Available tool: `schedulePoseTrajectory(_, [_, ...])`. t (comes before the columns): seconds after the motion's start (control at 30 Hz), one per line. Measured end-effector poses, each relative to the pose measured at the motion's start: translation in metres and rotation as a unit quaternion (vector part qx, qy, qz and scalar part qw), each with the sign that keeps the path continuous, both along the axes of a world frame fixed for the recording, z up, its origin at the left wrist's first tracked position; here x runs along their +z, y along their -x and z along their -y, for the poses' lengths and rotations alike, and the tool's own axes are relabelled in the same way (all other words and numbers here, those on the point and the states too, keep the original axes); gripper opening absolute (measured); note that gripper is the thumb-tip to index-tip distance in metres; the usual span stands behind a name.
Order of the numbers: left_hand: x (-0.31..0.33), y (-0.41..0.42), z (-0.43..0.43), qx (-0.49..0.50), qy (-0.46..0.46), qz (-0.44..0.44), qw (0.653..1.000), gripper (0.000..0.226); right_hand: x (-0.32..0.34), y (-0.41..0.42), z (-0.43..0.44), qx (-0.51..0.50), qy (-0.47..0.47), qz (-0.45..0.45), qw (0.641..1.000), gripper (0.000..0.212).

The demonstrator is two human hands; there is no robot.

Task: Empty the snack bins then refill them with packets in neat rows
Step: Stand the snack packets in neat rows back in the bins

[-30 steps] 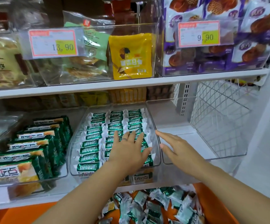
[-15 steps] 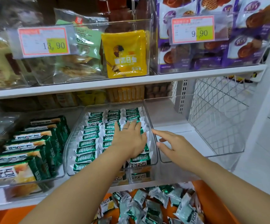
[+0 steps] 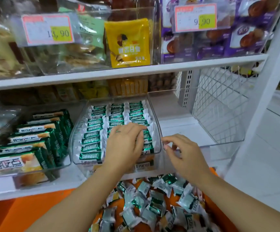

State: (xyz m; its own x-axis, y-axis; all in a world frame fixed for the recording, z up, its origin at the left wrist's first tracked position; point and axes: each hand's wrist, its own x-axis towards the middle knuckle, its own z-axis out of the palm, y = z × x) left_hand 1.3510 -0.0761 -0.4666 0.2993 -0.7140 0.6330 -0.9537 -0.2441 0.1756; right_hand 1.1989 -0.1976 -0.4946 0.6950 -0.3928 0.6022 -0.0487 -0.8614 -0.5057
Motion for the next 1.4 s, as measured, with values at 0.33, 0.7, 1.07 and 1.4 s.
schedulePoseTrajectory(0.33, [-0.128,0.014,-0.09,-0.08,-0.247,-0.097,0.961,0.031,-0.104,0.023,-0.012,0.08,-0.014,-0.527,0.846,0.035])
schedulePoseTrajectory(0.7, [-0.259,-0.022,-0.088,0.007,-0.525,-0.401,0.751,0.092,-0.245,0.002,0.025,0.047,-0.178,-0.684,0.706,0.128])
schedulePoseTrajectory(1.07, [-0.319,-0.033,-0.066,-0.009,-0.437,-0.474,0.764,0.103,-0.283,0.02,-0.01,0.078,-0.117,-0.603,0.785,0.138])
schedulePoseTrajectory(1.4, [-0.324,0.006,-0.07,-0.018,-0.391,-0.547,0.74,0.115,-0.282,-0.01,-0.02,0.068,-0.305,-0.53,0.789,0.122])
